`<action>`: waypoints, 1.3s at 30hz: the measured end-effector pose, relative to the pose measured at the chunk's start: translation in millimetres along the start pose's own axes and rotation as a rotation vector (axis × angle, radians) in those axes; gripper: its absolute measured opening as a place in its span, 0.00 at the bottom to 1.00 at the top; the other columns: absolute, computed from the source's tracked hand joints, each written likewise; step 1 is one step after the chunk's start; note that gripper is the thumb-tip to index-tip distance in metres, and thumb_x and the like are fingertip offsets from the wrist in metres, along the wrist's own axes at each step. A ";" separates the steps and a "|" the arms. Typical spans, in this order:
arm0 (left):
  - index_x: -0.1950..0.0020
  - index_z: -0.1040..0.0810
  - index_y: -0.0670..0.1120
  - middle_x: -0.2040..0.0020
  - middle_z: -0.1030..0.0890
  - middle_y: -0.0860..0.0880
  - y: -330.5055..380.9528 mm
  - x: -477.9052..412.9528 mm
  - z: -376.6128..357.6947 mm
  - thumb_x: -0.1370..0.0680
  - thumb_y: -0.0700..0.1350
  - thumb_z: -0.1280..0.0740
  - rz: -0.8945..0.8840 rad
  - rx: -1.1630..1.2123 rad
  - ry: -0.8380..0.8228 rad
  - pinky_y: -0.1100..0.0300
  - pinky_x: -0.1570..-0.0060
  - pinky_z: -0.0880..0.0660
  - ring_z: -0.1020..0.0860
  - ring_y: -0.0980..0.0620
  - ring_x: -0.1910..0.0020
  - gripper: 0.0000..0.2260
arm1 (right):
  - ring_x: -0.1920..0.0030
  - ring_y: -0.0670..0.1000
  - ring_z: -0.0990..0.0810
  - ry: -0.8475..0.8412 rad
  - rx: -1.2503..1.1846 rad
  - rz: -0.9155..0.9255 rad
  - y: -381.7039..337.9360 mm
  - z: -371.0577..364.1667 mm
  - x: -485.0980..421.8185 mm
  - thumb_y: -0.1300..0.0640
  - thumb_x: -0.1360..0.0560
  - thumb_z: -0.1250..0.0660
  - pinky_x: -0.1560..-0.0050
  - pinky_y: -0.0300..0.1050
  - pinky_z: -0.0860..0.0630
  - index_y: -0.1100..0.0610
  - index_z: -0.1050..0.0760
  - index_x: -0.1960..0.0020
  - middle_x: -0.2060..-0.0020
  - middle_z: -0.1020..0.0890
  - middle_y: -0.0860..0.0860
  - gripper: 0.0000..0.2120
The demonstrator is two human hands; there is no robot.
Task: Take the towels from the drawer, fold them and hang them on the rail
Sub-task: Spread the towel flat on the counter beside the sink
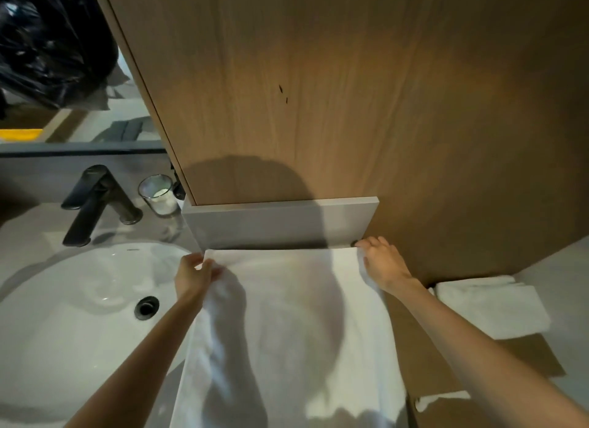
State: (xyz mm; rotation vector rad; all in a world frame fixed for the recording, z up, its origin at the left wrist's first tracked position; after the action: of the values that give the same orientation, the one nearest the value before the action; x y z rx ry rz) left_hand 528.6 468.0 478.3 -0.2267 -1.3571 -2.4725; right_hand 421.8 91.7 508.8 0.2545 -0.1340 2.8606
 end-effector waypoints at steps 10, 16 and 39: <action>0.28 0.32 0.44 0.30 0.31 0.45 30.4 113.6 -24.3 0.21 0.42 0.35 -0.617 -0.181 -0.171 0.58 0.38 0.31 0.29 0.47 0.34 0.21 | 0.36 0.48 0.31 0.146 -0.286 0.087 -15.4 4.2 95.1 0.59 0.21 0.40 0.44 0.41 0.36 0.45 0.31 0.30 0.33 0.28 0.42 0.21; 0.26 0.36 0.52 0.24 0.37 0.49 -0.5 193.6 -50.7 0.19 0.49 0.38 -0.762 -0.416 -0.391 0.42 0.28 0.39 0.38 0.44 0.26 0.22 | 0.33 0.43 0.33 0.140 -0.423 0.139 -37.8 -16.4 183.6 0.55 0.20 0.40 0.35 0.45 0.34 0.43 0.30 0.31 0.33 0.28 0.40 0.18; 0.29 0.66 0.70 0.26 0.73 0.59 -97.3 243.8 -61.6 0.45 0.80 0.75 -0.730 -0.853 -0.569 0.38 0.43 0.80 0.77 0.48 0.30 0.44 | 0.52 0.51 0.23 -0.124 -0.634 -0.123 -12.8 -83.5 317.3 0.58 0.28 0.27 0.49 0.47 0.23 0.51 0.29 0.50 0.52 0.24 0.50 0.12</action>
State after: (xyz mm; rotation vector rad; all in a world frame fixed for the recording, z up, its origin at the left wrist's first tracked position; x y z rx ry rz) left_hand 266.8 417.9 437.2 -0.7815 -0.4318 -3.7014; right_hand 110.6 194.1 486.6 0.2900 -0.9824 2.5186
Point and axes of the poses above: each hand's wrist, its own x-axis away from the middle knuckle, its own z-axis out of the back of the hand, y = z × x, the point moved 6 cm from there along -x, towards the middle knuckle
